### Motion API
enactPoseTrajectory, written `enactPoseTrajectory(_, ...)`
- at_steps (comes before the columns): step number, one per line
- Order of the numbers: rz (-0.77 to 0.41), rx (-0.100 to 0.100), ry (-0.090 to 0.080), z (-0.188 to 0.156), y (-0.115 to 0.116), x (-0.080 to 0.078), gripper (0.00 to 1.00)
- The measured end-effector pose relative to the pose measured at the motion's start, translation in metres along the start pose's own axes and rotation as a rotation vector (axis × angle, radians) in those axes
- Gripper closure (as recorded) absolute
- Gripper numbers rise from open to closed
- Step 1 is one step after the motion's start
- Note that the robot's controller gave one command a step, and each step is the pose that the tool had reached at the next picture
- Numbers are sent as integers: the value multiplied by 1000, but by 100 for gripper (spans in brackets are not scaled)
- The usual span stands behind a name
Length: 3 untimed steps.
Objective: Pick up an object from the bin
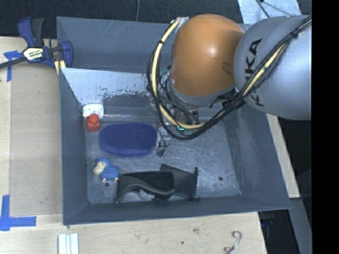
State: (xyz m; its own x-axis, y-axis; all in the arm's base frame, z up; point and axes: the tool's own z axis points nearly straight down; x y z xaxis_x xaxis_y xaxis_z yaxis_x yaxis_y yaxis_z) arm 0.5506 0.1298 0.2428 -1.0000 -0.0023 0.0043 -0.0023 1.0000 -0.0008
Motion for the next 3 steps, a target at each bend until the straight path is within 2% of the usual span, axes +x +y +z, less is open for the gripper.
enactPoseTrajectory(1, -180, -3, -21, 170, -5, -26, 0)
enactPoseTrajectory(2, -179, -2, -9, 167, -5, -24, 100)
enactPoseTrajectory(3, -133, -2, -16, 36, -14, -41, 100)
